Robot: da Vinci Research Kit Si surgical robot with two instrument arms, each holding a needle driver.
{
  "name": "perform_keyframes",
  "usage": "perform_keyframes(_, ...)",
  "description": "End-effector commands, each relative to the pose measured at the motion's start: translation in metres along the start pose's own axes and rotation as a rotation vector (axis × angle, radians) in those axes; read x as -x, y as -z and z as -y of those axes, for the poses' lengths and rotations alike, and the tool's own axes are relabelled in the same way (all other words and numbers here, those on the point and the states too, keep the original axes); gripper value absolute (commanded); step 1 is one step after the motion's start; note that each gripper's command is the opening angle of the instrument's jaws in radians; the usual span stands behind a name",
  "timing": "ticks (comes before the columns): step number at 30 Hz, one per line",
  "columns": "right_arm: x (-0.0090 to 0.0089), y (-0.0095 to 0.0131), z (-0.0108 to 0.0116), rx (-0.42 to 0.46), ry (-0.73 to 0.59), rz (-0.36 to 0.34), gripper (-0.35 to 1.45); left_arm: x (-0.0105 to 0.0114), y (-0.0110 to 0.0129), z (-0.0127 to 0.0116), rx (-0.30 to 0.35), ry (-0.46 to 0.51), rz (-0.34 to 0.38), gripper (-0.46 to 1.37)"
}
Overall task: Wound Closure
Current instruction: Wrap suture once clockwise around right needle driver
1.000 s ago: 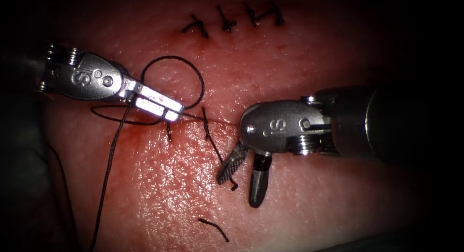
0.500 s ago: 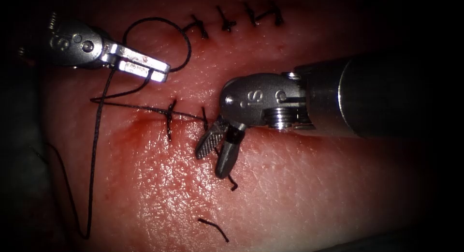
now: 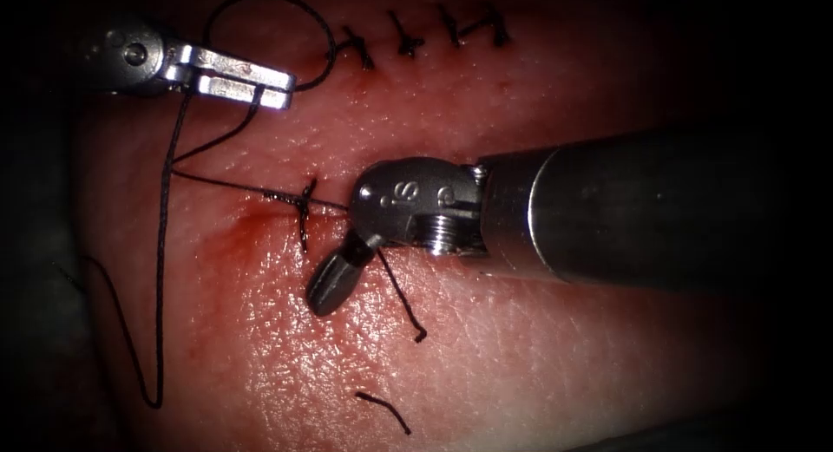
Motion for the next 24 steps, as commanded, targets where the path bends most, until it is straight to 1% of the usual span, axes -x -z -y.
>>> perform_keyframes(1, 0.0000, -0.0003, 0.0000, 0.021, -0.006, -0.010, -0.35, 0.0000, 0.0000, -0.0001, -0.005, 0.002, -0.003, -0.35)
perform_keyframes(4, 0.0001, -0.0016, -0.0006, 0.100, -0.030, -0.043, -0.35, -0.0003, 0.0000, -0.0003, -0.031, -0.002, 0.009, -0.35)
perform_keyframes(6, 0.0001, -0.0023, -0.0010, 0.173, -0.058, -0.100, -0.35, -0.0005, 0.0001, -0.0007, -0.055, 0.004, 0.017, -0.35)
perform_keyframes(7, 0.0000, -0.0025, -0.0011, 0.189, -0.066, -0.115, -0.35, -0.0006, 0.0001, -0.0008, -0.062, 0.005, 0.017, -0.35)
perform_keyframes(9, -0.0002, -0.0031, -0.0014, 0.246, -0.093, -0.167, -0.35, -0.0009, 0.0001, -0.0011, -0.093, 0.007, 0.025, -0.35)
perform_keyframes(11, -0.0005, -0.0035, -0.0018, 0.266, -0.077, -0.174, -0.35, -0.0013, 0.0002, -0.0014, -0.114, 0.032, 0.036, -0.35)
perform_keyframes(13, -0.0009, -0.0040, -0.0023, 0.293, -0.063, -0.191, -0.35, -0.0016, 0.0002, -0.0017, -0.127, 0.050, 0.047, -0.35)
perform_keyframes(16, -0.0013, -0.0044, -0.0029, 0.308, -0.063, -0.216, -0.35, -0.0020, 0.0002, -0.0020, -0.137, 0.080, 0.054, -0.35)
perform_keyframes(17, -0.0016, -0.0048, -0.0033, 0.312, -0.061, -0.235, -0.35, -0.0022, 0.0002, -0.0022, -0.141, 0.080, 0.058, -0.35)
perform_keyframes(20, -0.0020, -0.0054, -0.0041, 0.322, -0.064, -0.261, -0.35, -0.0025, 0.0002, -0.0025, -0.156, 0.087, 0.063, -0.35)
perform_keyframes(24, -0.0024, -0.0069, -0.0056, 0.340, -0.056, -0.290, -0.35, -0.0031, 0.0003, -0.0034, -0.224, 0.085, 0.039, -0.35)
